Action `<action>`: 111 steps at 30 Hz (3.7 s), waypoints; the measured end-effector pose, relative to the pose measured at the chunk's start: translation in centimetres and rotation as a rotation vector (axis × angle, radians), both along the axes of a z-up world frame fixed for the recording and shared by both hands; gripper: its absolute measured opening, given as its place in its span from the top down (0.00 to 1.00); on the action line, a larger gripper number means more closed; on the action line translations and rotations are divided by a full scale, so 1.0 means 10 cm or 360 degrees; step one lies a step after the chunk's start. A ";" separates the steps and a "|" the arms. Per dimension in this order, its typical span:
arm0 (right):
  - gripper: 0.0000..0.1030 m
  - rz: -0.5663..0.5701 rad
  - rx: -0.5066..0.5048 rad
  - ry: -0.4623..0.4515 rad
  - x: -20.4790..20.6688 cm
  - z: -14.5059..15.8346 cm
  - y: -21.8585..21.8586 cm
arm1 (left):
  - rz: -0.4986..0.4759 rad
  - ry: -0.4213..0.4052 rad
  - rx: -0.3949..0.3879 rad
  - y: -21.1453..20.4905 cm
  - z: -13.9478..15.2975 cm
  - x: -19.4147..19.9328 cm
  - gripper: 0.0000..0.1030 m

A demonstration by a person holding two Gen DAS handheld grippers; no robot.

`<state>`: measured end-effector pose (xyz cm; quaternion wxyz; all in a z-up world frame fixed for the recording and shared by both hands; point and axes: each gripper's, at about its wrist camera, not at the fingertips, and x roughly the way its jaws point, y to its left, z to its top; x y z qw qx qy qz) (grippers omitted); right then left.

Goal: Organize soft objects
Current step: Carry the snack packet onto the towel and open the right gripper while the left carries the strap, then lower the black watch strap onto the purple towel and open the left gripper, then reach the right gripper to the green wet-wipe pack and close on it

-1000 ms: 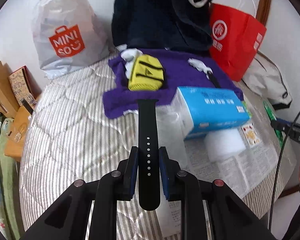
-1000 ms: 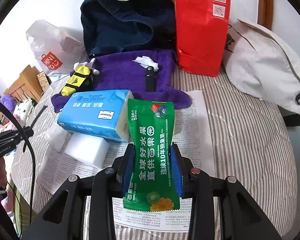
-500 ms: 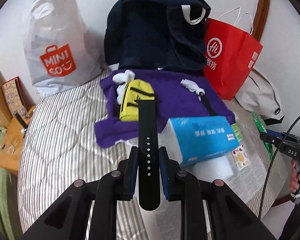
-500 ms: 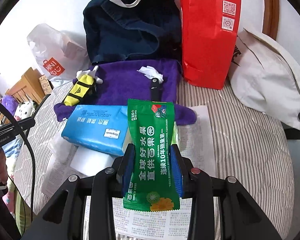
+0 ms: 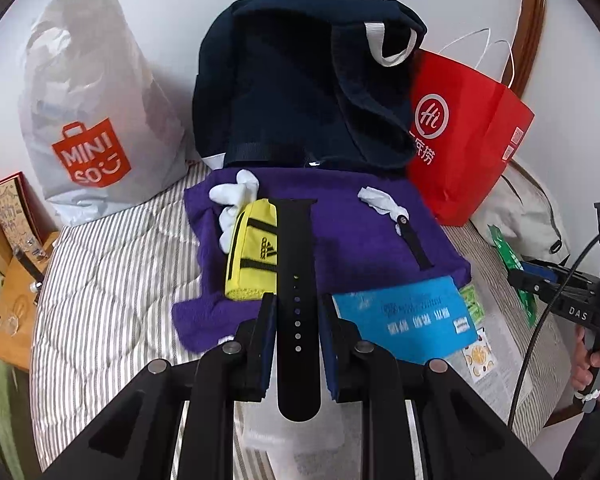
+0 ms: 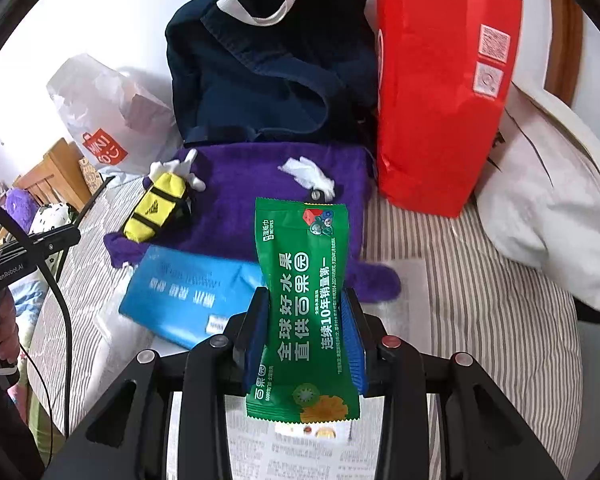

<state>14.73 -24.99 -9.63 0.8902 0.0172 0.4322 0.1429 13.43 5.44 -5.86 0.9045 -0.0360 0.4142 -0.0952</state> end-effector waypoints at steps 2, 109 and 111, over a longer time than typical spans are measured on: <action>0.66 -0.0007 0.0005 -0.0004 0.09 0.01 0.02 | -0.0007 0.0001 0.0009 -0.03 0.01 0.08 0.81; 0.42 0.0002 0.0005 0.0247 -0.12 -0.80 -0.30 | -0.0135 0.0192 0.0075 -0.62 -0.24 0.87 0.39; 0.34 0.0021 0.0027 0.0248 -0.07 -0.79 -0.27 | -0.0112 0.0188 0.0091 -0.55 -0.23 0.76 0.38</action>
